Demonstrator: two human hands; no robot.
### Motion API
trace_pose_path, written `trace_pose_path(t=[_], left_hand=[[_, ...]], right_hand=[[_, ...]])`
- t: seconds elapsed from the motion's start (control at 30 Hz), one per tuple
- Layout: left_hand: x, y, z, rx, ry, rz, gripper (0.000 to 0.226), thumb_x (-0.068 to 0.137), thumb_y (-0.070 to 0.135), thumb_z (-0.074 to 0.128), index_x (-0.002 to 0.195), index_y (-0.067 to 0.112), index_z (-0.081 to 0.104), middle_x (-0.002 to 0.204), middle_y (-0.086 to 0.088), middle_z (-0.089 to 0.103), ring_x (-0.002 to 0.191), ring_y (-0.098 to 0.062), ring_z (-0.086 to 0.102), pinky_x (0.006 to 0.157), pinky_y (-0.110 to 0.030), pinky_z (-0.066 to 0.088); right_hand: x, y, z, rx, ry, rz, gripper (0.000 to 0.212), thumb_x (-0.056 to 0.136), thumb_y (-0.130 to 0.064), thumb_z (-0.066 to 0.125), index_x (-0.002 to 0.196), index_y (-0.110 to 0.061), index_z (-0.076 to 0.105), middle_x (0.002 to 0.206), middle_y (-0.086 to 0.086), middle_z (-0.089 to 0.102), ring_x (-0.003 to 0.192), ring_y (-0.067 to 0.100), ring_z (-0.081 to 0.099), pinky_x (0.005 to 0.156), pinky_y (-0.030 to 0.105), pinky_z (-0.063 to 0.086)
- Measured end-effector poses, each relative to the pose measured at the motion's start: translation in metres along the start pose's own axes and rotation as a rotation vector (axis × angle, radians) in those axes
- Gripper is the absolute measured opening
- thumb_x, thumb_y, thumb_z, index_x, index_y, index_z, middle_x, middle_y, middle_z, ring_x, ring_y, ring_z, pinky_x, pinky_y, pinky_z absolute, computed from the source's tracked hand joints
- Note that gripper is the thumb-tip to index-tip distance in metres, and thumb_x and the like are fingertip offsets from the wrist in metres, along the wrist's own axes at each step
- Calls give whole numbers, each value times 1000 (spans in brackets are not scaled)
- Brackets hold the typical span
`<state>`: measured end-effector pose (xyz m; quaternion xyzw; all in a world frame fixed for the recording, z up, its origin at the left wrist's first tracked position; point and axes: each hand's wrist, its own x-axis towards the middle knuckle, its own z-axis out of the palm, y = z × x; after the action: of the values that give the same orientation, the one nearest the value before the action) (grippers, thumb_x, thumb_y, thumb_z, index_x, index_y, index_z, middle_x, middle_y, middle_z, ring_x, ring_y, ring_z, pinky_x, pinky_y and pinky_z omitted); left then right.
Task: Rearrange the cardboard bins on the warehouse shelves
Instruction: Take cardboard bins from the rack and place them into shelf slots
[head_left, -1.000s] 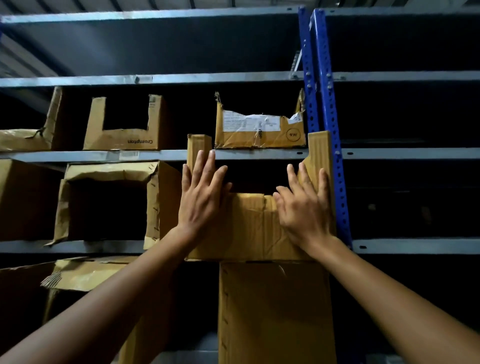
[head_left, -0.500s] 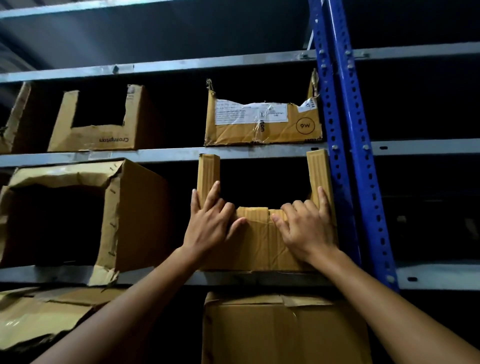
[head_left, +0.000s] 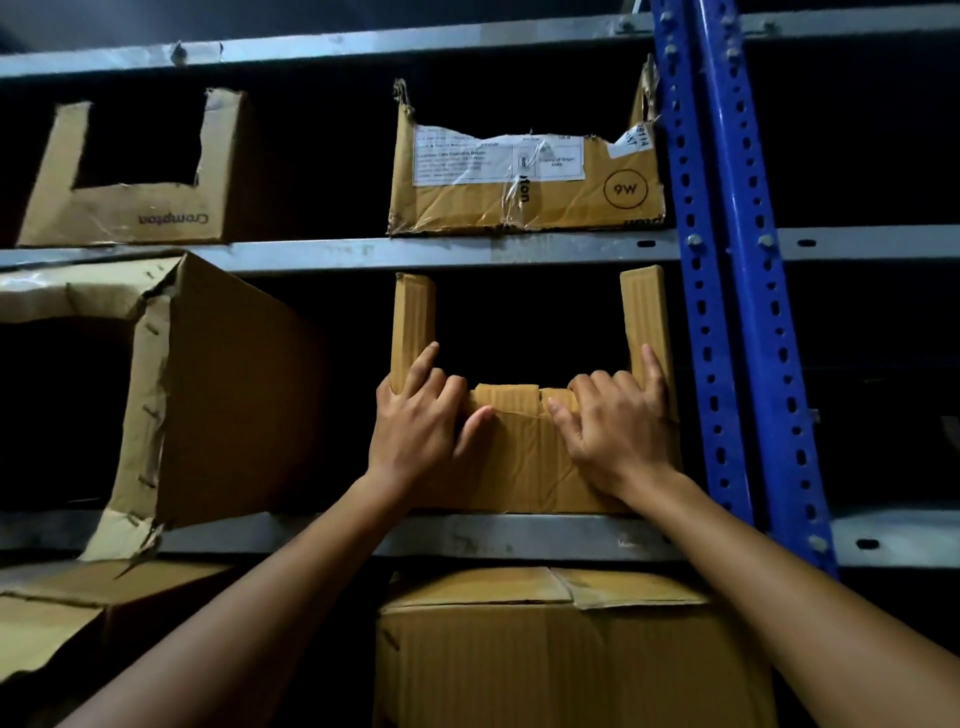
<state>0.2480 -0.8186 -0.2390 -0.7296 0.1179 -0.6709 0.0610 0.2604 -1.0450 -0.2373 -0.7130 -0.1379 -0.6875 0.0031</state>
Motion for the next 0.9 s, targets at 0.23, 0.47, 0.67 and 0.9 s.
trace_pose_path(t=[0.23,0.47,0.67,0.9], left_hand=[[0,1,1,-25,13,-10,53,96,58,30,106,17,62,121,-8,62,143,-23,31,96,-53,39],[-1,4,1,-31,-8,-56,52,96,58,30,105,17,60,114,-6,61,137,-25,38,95,-53,39],[-2,6,4,-51,27,-75,49,97,56,31,103,17,60,112,-6,59,129,-26,43,95,-49,39],[-6,12,2,-115,19,-123,48,96,55,31,114,19,57,116,-2,57,131,-24,40,99,-51,38]], right_hand=[[-1,1,6,30,39,8,58,97,-54,22,94,-16,65,86,6,66,84,26,61,114,57,19],[-3,2,7,73,75,34,52,97,-52,28,98,-16,65,91,6,66,89,25,60,115,55,21],[-5,-1,7,109,86,64,50,96,-51,31,100,-16,65,94,7,65,91,26,59,113,53,24],[-12,-1,-4,106,27,77,50,94,-51,32,109,-16,64,102,6,64,96,27,57,113,50,26]])
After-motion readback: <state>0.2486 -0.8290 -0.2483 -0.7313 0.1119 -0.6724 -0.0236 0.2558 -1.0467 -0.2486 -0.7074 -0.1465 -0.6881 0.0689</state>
